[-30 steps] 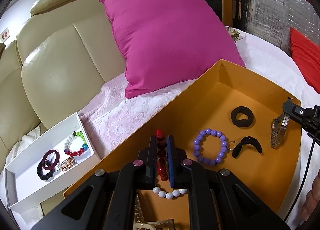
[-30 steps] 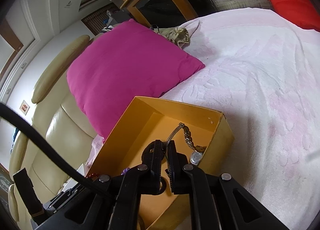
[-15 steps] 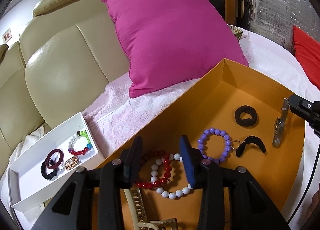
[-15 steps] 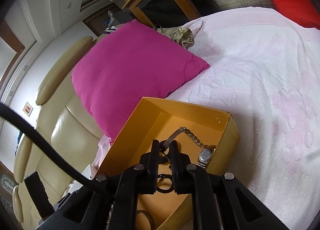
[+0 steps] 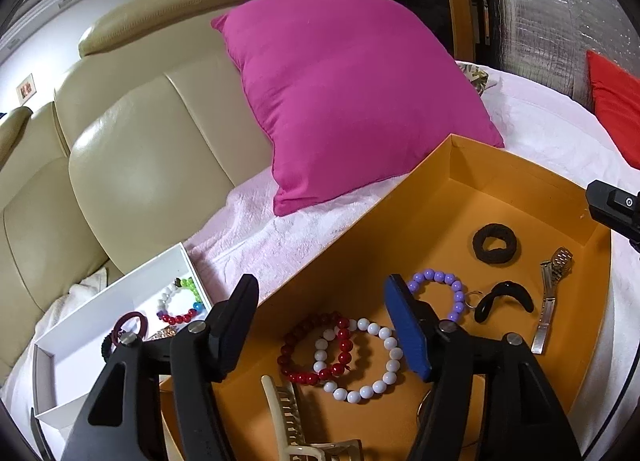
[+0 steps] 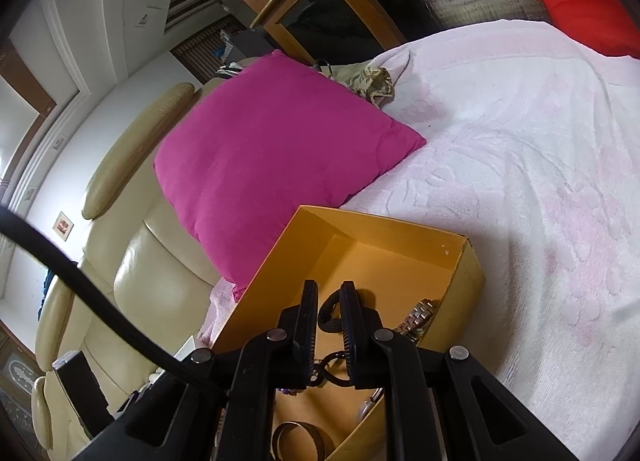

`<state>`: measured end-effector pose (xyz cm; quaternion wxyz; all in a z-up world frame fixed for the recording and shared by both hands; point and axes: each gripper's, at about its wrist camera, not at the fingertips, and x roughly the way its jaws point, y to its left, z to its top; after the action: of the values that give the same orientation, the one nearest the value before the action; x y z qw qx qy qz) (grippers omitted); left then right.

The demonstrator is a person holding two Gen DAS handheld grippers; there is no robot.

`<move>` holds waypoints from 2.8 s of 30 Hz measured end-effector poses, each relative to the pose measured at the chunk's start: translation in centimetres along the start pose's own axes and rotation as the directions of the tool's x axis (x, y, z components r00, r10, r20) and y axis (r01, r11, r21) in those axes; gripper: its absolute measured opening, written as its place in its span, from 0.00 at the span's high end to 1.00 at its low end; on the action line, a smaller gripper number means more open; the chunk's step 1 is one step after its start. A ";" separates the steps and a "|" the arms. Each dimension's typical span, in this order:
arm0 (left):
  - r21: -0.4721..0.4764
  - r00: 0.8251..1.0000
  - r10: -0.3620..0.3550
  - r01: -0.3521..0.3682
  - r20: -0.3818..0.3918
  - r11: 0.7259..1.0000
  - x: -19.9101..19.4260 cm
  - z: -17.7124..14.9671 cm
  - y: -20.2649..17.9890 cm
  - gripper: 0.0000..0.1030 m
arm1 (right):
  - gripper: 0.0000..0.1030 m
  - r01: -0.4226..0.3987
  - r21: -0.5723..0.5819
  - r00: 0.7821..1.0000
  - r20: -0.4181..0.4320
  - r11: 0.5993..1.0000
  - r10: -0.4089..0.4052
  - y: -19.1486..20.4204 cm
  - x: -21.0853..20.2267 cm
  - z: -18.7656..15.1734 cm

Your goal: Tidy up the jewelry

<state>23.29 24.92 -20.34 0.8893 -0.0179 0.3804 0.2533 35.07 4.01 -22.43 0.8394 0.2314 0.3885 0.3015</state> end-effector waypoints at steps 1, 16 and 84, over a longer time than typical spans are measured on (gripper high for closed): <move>0.001 1.000 0.004 -0.004 0.004 1.000 -0.1 0.0 0.0 0.33 | 0.86 -0.002 0.000 1.000 0.001 1.000 0.002 0.0 -0.1 0.0; -0.024 1.000 -0.014 0.015 0.028 1.000 -2.3 0.1 -0.2 0.18 | 0.85 -0.026 -0.019 1.000 0.013 0.999 0.027 1.5 -2.1 -0.6; -0.022 0.950 0.010 -0.003 0.311 1.000 -28.8 -2.3 8.7 0.10 | 0.41 0.239 -0.436 0.967 0.190 0.868 -0.171 15.9 -26.4 -15.1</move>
<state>0.91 19.43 -0.81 0.9370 0.0140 0.2329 0.2601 4.28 -0.45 -7.91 0.9234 0.0072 0.2673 0.2755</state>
